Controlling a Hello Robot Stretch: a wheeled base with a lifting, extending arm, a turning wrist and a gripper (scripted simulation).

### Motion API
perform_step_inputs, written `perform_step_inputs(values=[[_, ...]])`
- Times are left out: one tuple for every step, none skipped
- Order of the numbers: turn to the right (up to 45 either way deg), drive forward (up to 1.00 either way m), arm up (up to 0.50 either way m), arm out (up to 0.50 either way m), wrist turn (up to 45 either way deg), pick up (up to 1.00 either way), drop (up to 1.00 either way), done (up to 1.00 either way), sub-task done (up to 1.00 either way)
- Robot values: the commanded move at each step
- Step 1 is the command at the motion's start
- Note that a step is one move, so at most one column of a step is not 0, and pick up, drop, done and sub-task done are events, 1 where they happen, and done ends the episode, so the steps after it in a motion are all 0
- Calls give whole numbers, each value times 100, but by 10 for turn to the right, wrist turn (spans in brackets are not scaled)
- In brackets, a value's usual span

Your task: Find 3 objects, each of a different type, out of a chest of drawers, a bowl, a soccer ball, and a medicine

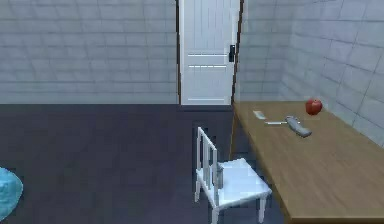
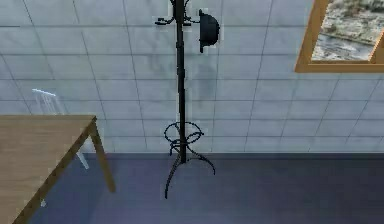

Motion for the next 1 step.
perform_step_inputs(values=[[450,0,0,0,0,0,0,0,0]])
